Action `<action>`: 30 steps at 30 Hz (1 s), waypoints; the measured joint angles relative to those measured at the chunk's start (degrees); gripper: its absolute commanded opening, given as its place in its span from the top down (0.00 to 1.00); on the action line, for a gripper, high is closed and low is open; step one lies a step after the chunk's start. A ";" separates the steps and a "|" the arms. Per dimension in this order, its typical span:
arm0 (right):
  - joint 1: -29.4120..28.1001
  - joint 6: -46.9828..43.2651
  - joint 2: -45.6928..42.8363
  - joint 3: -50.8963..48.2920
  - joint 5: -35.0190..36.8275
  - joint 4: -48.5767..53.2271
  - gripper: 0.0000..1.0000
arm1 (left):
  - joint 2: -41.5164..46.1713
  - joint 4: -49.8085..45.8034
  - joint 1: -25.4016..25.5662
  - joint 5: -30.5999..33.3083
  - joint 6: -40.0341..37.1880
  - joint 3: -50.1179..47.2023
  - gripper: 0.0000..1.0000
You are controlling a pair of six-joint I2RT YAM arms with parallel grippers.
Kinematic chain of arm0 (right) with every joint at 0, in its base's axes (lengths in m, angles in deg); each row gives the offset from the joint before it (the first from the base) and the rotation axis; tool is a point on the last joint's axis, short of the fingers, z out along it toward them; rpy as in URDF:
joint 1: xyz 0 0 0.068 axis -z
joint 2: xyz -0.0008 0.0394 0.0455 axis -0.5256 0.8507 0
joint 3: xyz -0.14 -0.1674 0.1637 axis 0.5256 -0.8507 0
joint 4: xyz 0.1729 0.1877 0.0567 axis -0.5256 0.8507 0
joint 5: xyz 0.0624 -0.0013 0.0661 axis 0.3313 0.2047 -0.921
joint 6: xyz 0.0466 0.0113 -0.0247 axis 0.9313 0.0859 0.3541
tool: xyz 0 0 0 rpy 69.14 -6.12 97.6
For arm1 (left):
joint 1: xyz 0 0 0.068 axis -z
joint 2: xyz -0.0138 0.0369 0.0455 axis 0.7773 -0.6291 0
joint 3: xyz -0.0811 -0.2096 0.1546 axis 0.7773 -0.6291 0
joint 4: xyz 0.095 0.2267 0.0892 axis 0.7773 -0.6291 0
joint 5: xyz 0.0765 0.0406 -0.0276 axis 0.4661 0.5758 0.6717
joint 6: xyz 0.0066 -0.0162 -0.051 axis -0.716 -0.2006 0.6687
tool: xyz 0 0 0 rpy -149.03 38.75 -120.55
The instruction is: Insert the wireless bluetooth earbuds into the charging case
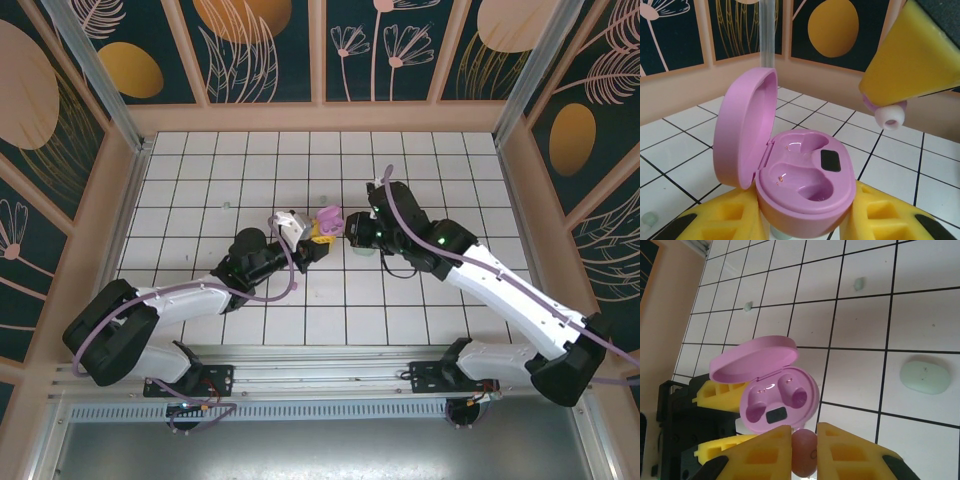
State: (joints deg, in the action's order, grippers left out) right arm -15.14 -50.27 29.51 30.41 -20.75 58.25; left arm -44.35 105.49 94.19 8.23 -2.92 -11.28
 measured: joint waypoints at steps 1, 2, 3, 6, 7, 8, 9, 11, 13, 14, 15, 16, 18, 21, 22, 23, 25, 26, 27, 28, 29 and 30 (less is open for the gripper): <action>-0.15 -0.04 0.39 0.31 -0.11 0.02 0.86 | 0.00 0.00 0.02 -0.02 -0.15 0.00 0.98; -0.33 -0.20 0.79 0.57 -0.33 0.00 0.85 | 0.00 0.00 0.02 -0.02 -0.33 0.00 0.98; -0.46 -0.24 1.11 0.74 -0.39 0.02 0.85 | 0.00 0.00 0.02 -0.02 -0.48 0.00 0.98; -0.96 -0.44 2.34 1.53 -0.48 0.02 0.86 | 0.00 -0.02 0.02 -0.02 -0.94 0.00 0.98; -1.27 -0.44 2.82 1.84 -0.46 0.02 0.86 | 0.00 -0.04 0.02 -0.04 -1.09 0.00 0.98; -1.62 -0.46 3.34 2.25 -0.44 0.02 0.86 | 0.00 -0.09 0.07 -0.11 -1.20 0.00 0.98; -1.99 -0.57 3.80 2.62 -0.39 0.04 0.86 | 0.00 -0.15 0.13 -0.11 -1.31 0.00 0.98; -2.82 -0.90 4.81 3.52 -0.24 0.02 0.86 | 0.00 -0.46 0.24 -0.17 -1.38 0.09 0.98; -3.48 -1.31 5.60 4.11 -0.20 0.02 0.86 | 0.02 -0.55 0.35 -0.22 -1.40 0.11 0.98; -3.65 -1.46 5.88 4.22 -0.13 0.02 0.86 | 0.02 -0.59 0.35 -0.22 -1.40 0.13 0.98; -3.85 -1.51 6.10 4.31 -0.02 0.04 0.86 | 0.02 -0.66 0.37 -0.22 -1.42 0.15 0.98; -3.89 -1.51 6.34 4.37 0.04 0.04 0.86 | 0.02 -0.72 0.48 -0.22 -1.42 0.15 0.99; -3.89 -1.55 6.82 4.46 0.37 0.13 0.86 | 0.02 -0.90 0.55 -0.20 -1.62 0.20 0.99; -3.89 -1.90 7.61 5.01 0.87 0.72 0.86 | 0.07 -0.96 0.68 -0.20 -1.81 0.20 0.99; -3.89 -1.95 7.78 5.11 1.07 0.87 0.86 | 0.11 -1.03 0.68 -0.20 -1.84 0.20 0.99; -3.89 -1.95 7.93 5.18 1.20 0.98 0.86 | 0.13 -1.11 0.68 -0.22 -1.88 0.20 0.98; -3.89 -1.95 8.22 5.31 1.29 1.25 0.86 | 0.13 -1.44 0.66 -0.22 -2.05 0.22 0.98; -3.89 -1.97 8.28 5.31 1.31 1.33 0.86 | 0.13 -1.55 0.66 -0.22 -2.23 0.22 0.99; -3.89 -1.97 8.41 5.35 1.33 1.42 0.85 | 0.13 -1.77 0.68 -0.22 -2.25 0.28 0.98; -3.89 -2.01 8.52 5.42 1.46 1.46 0.85 | 0.13 -1.99 0.68 -0.22 -2.32 0.33 0.99; -3.89 -2.12 8.66 5.46 1.53 1.46 0.85 | 0.13 -2.14 0.66 -0.22 -2.43 0.37 0.98; -3.89 -2.23 8.83 5.57 1.68 1.46 0.85 | 0.13 -2.25 0.68 -0.22 -2.47 0.42 0.99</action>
State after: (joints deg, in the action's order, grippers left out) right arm -19.03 -52.50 38.34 35.98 -19.07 59.72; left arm -44.22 103.24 94.87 8.01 -5.39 -10.86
